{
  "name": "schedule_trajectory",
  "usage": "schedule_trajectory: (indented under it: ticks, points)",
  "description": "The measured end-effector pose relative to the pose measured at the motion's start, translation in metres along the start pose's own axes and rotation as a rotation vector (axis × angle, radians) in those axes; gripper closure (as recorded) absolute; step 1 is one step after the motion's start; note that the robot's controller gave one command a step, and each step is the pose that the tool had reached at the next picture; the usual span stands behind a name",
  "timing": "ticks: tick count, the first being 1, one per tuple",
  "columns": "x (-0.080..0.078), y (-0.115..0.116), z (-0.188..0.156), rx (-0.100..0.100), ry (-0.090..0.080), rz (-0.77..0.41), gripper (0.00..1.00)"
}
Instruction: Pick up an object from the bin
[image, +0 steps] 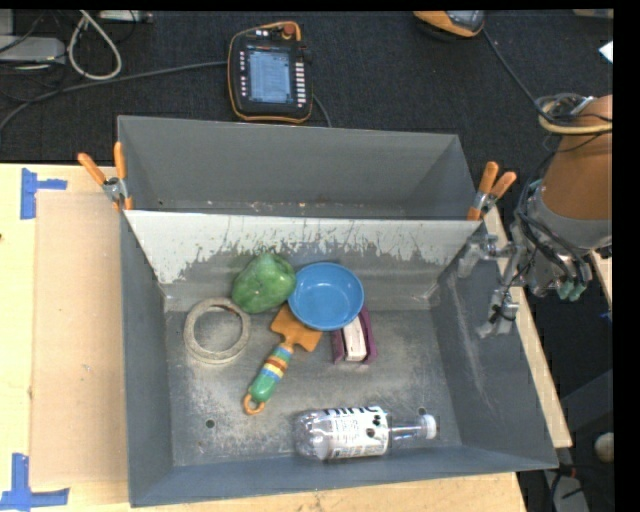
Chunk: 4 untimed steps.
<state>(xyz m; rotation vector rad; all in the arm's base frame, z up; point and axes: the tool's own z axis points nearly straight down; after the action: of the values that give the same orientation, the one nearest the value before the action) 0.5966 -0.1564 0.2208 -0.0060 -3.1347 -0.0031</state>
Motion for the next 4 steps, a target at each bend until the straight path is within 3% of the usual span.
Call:
schedule_trajectory:
  ticks: [1,2,3,4]
  points:
    - [-0.001,0.002,-0.005,0.001,-0.007,-0.006,0.00]
    - [0.054,0.075,0.108,0.001,-0.005,-0.199,0.00]
    - [0.105,0.117,0.086,0.006,-0.014,-0.286,0.00]
    - [0.122,0.137,0.122,0.001,-0.005,-0.334,0.00]
